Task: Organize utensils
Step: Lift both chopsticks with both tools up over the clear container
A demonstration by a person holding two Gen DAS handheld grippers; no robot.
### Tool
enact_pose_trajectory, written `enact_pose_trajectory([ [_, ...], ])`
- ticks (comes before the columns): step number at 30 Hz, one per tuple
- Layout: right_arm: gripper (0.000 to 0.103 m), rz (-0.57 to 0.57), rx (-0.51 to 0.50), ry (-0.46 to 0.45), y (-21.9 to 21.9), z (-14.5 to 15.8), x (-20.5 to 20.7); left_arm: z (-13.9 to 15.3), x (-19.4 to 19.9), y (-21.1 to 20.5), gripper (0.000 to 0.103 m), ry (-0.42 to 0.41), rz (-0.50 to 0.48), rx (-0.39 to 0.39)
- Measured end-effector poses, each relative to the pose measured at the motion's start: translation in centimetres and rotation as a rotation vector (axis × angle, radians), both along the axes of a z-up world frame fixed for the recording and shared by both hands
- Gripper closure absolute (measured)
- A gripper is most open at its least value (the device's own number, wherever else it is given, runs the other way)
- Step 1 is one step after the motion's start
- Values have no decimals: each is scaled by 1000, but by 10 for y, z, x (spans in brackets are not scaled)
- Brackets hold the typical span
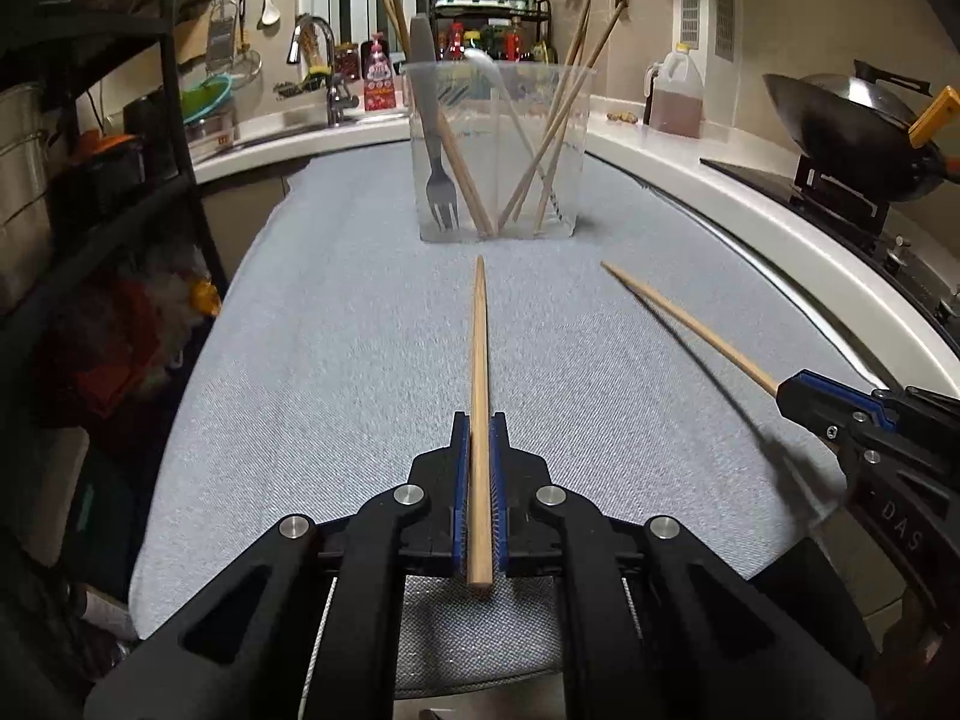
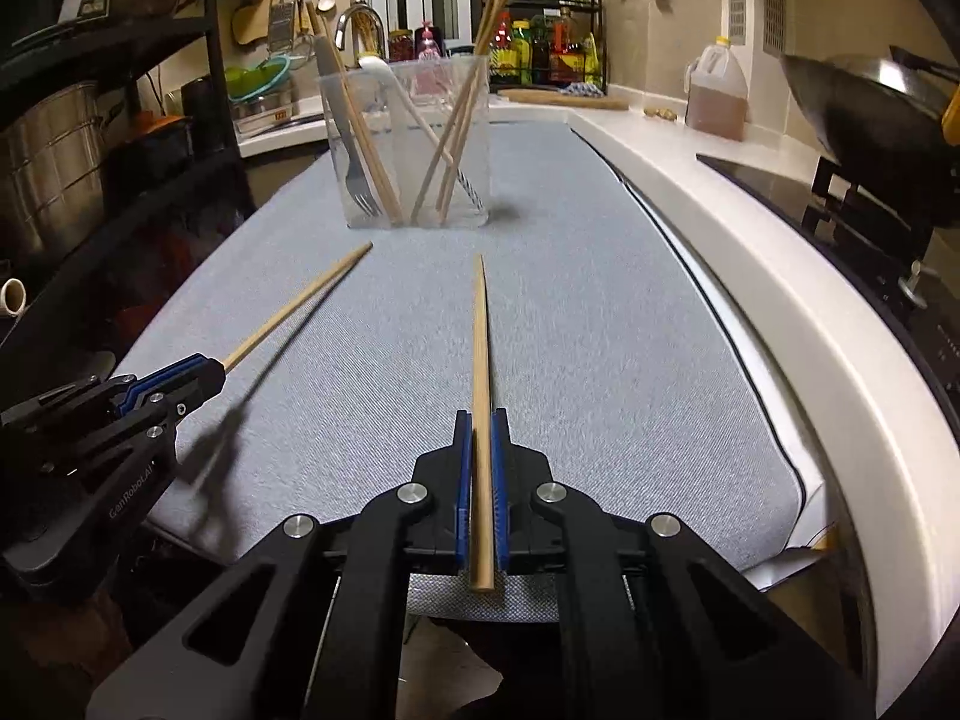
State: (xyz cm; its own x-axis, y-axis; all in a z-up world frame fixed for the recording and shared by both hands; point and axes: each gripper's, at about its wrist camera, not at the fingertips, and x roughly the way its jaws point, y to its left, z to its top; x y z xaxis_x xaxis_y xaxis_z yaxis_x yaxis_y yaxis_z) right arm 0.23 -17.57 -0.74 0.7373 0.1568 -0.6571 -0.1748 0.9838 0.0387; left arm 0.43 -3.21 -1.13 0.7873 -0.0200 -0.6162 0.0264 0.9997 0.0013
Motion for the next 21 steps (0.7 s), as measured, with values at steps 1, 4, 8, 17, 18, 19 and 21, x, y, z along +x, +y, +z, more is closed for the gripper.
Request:
enact_pose_trajectory([
  [1, 97, 3, -1, -7, 0, 3, -2, 4, -2, 1, 96, -7, 1, -9],
  [4, 97, 12, 0, -37, -1, 17, -8, 16, -8, 6, 96, -31, 3, -26],
  [8, 97, 14, 14, -82, -5, 39, -15, 37, -12, 13, 96, -78, 4, -35],
  [17, 97, 23, 36, -180, -10, 89, -15, 85, -10, 30, 96, -161, -16, -88],
  [18, 97, 25, 40, -186, -10, 94, -12, 92, -9, 32, 96, -171, -25, -91],
  [19, 97, 26, 43, -190, -10, 97, -10, 97, -8, 33, 96, -179, -30, -93],
  [21, 97, 27, 48, -200, -10, 105, -4, 107, -5, 35, 96, -193, -38, -100],
])
